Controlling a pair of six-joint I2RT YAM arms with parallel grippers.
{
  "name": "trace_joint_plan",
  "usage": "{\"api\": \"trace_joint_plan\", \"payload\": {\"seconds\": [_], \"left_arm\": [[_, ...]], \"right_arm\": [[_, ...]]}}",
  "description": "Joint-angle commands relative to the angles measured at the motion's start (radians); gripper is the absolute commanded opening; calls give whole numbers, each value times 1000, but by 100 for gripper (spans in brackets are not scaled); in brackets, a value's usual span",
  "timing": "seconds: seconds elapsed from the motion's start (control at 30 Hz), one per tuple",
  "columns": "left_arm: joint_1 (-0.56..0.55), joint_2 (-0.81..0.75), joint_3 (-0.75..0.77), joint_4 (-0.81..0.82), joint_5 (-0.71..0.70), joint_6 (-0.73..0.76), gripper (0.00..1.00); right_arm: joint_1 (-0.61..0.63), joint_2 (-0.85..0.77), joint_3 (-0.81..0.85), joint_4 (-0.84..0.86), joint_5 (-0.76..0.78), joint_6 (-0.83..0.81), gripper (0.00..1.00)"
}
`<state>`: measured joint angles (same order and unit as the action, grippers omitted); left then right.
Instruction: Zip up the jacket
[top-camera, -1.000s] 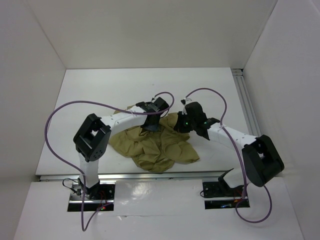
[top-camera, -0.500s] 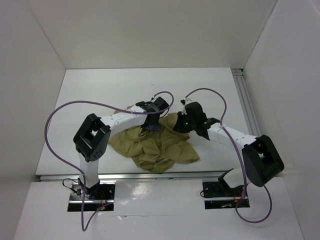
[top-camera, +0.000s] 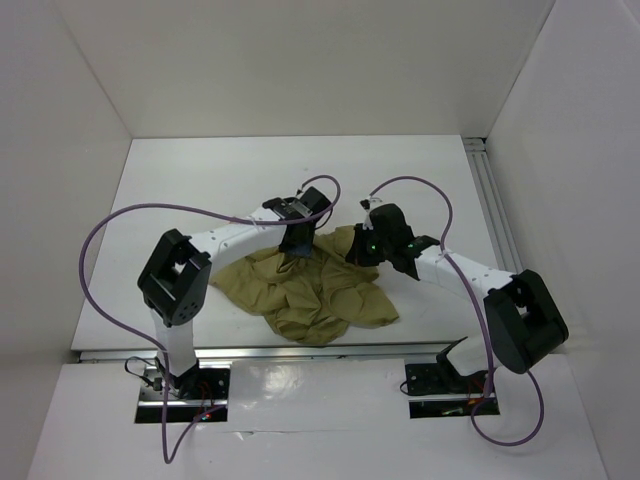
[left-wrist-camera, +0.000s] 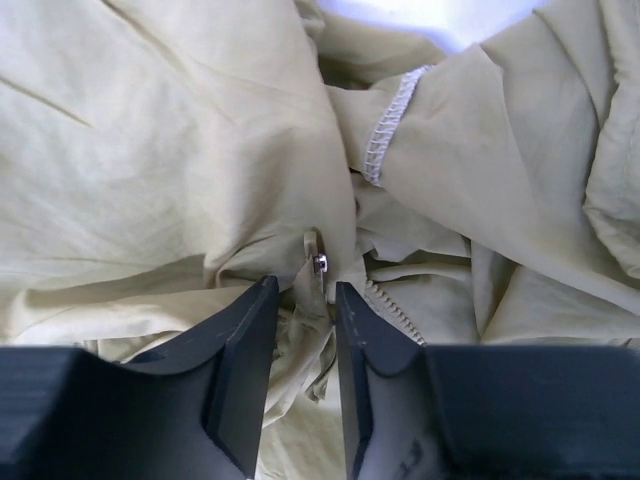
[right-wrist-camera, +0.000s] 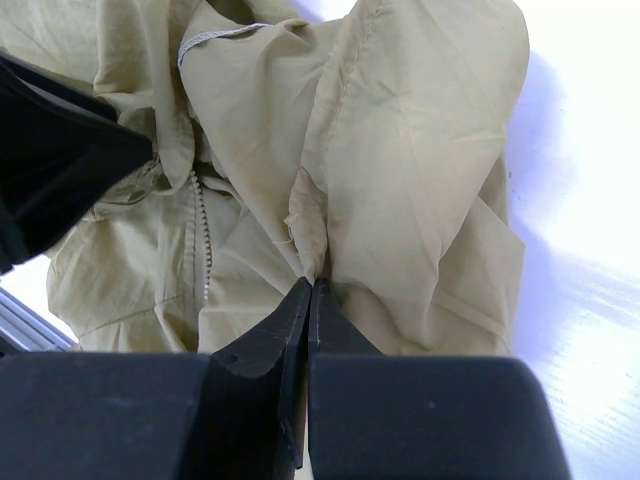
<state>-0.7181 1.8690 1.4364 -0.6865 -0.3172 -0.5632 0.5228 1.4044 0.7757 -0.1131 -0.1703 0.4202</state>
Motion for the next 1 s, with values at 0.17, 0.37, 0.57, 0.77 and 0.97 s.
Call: {"api": "trace_joint_plan", "payload": {"seconds": [0.17, 0.37, 0.57, 0.77, 0.97], "left_arm": [[9, -22, 27, -15, 15, -24, 40], [9, -1, 18, -24, 15, -24, 40], [9, 10, 18, -24, 15, -24, 43], [9, 21, 18, -24, 15, -15, 48], [9, 30, 27, -24, 4, -6, 44]], "right_arm": [[-7, -7, 4, 1, -20, -15, 0], [-7, -7, 4, 1, -20, -15, 0], [-7, 2, 4, 1, -20, -15, 0], [-7, 2, 4, 1, -20, -15, 0], [-7, 11, 13, 1, -20, -15, 0]]}}
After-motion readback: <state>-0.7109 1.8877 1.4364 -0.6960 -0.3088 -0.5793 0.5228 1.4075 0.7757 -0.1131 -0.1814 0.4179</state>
